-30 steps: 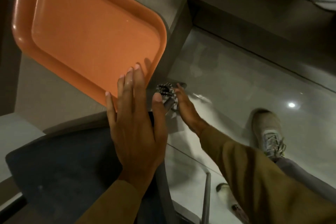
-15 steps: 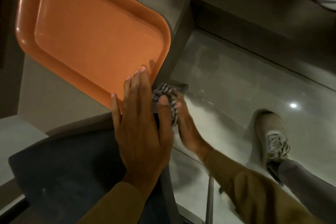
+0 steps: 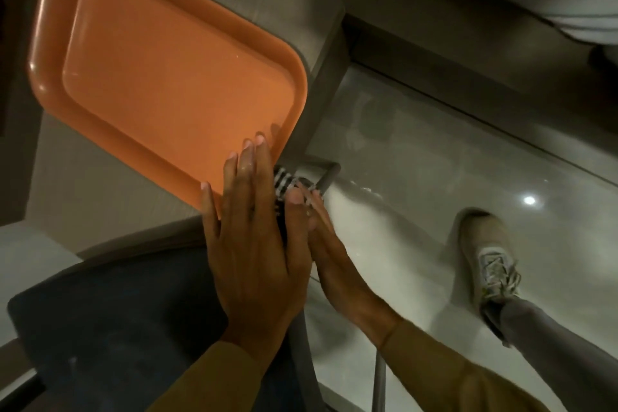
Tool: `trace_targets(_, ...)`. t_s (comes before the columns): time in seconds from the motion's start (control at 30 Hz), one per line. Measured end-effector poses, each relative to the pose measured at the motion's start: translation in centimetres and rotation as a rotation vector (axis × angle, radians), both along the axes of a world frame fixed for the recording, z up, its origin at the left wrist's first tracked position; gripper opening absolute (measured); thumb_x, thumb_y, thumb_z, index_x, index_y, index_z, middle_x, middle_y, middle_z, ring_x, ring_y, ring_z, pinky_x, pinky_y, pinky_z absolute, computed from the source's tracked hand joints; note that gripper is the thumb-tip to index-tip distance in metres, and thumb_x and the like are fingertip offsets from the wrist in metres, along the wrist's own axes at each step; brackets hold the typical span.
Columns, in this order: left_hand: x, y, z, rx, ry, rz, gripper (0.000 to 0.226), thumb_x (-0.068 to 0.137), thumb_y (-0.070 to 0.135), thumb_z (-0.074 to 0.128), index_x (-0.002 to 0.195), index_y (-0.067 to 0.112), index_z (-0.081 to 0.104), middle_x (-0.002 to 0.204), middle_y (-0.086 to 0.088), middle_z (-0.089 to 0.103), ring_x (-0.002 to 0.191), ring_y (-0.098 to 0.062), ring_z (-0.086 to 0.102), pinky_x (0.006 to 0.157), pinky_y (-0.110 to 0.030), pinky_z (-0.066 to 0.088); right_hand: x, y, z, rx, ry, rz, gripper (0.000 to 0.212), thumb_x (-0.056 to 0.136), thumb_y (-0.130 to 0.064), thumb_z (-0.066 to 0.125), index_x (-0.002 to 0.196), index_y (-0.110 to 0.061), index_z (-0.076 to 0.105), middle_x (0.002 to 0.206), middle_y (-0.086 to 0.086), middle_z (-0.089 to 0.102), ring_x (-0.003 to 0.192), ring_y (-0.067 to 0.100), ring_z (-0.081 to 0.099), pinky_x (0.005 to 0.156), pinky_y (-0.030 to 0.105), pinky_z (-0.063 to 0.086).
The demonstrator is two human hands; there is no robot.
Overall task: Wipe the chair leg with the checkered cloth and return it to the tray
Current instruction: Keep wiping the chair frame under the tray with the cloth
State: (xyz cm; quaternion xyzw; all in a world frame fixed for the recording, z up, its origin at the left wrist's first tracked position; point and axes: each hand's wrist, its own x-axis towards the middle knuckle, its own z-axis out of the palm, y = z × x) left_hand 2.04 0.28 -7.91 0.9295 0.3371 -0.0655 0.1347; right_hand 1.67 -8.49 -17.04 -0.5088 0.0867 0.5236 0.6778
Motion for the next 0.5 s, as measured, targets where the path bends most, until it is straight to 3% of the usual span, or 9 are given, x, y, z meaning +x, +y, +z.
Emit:
trace_targets(0.03, 0.0, 0.0, 0.0, 0.002, -0.005, 0.000, 0.077, 0.112, 0.059, 0.008, 0.169, 0.017, 0.037, 0.174, 0.001, 0.042, 0.167, -0.017, 0.027, 0.137, -0.056, 0.018, 0.5, 0.6, -1.5, -0.047, 0.000, -0.017, 0.058, 0.110, -0.052, 0.036, 0.167, -0.049, 0.025, 0.170, -0.038, 0.030, 0.156, -0.015, 0.032, 0.125, 0.009, 0.034)
trace_targets(0.1, -0.1, 0.0, -0.1, 0.007, -0.009, 0.004, 0.075, 0.112, 0.059, 0.009, 0.169, 0.017, 0.037, 0.174, 0.002, 0.042, 0.167, -0.015, 0.026, 0.137, -0.056, 0.018, 2.1, 2.0, -5.2, -0.169, 0.077, -0.087, 0.061, 0.117, -0.037, 0.039, 0.173, -0.022, 0.020, 0.171, -0.010, 0.038, 0.144, -0.001, 0.052, 0.115, 0.010, 0.047)
trace_targets(0.17, -0.3, 0.0, -0.3, -0.004, -0.018, 0.007, 0.074, 0.113, 0.059, 0.009, 0.169, 0.018, 0.036, 0.174, 0.004, 0.042, 0.167, -0.013, 0.025, 0.138, -0.054, 0.017, 3.9, 3.4, -8.1, -0.324, 0.243, -0.152, 0.061, 0.115, -0.034, 0.047, 0.171, -0.016, 0.029, 0.160, 0.003, 0.057, 0.134, 0.016, 0.065, 0.103, 0.022, 0.057)
trace_targets(0.23, -0.3, 0.0, -0.3, -0.014, -0.024, 0.015, 0.075, 0.112, 0.060, 0.009, 0.169, 0.019, 0.035, 0.174, 0.005, 0.042, 0.167, -0.013, 0.025, 0.139, -0.053, 0.016, 5.9, 4.1, -9.0, -0.366, 0.384, -0.147, 0.053, 0.114, -0.038, 0.049, 0.160, -0.011, 0.050, 0.141, 0.013, 0.072, 0.137, 0.030, 0.065, 0.094, 0.032, 0.057)
trace_targets(0.3, -0.2, 0.0, -0.3, -0.018, -0.021, 0.020, 0.075, 0.112, 0.060, 0.008, 0.169, 0.019, 0.035, 0.174, 0.005, 0.041, 0.167, -0.013, 0.025, 0.139, -0.053, 0.015, 6.7, 4.6, -7.5, -0.266, 0.548, -0.203, 0.053, 0.115, -0.032, 0.047, 0.156, 0.000, 0.055, 0.142, 0.020, 0.071, 0.139, 0.037, 0.061, 0.114, 0.046, 0.054)
trace_targets(0.33, -0.2, 0.0, -0.2, -0.018, -0.022, 0.020, 0.074, 0.112, 0.059, 0.009, 0.169, 0.019, 0.036, 0.174, 0.005, 0.042, 0.167, -0.013, 0.026, 0.138, -0.054, 0.016, 6.5, 4.5, -5.7, -0.238, 0.583, -0.216, 0.054, 0.116, -0.029, 0.046, 0.157, 0.005, 0.052, 0.149, 0.025, 0.065, 0.139, 0.041, 0.058, 0.127, 0.052, 0.043)
trace_targets(0.4, -0.2, -0.1, 0.0, -0.017, -0.017, 0.015, 0.070, 0.113, 0.055, 0.014, 0.169, 0.018, 0.036, 0.174, 0.004, 0.042, 0.167, -0.015, 0.028, 0.137, -0.055, 0.018, 4.5, 3.5, -1.2, -0.186, 0.590, -0.214, 0.060, 0.117, -0.035, 0.041, 0.160, 0.007, 0.047, 0.160, 0.031, 0.054, 0.145, 0.042, 0.053, 0.136, 0.056, 0.028)
trace_targets(0.5, 0.0, -0.1, 0.1, -0.016, 0.005, 0.014, 0.065, 0.112, 0.047, 0.022, 0.169, 0.018, 0.036, 0.175, 0.003, 0.040, 0.167, -0.016, 0.027, 0.138, -0.054, 0.016, 1.1, 1.3, 4.4, -0.087, 0.528, -0.250, 0.055, 0.115, -0.046, 0.037, 0.162, -0.020, 0.051, 0.162, 0.007, 0.062, 0.152, 0.024, 0.057, 0.130, 0.044, 0.043)
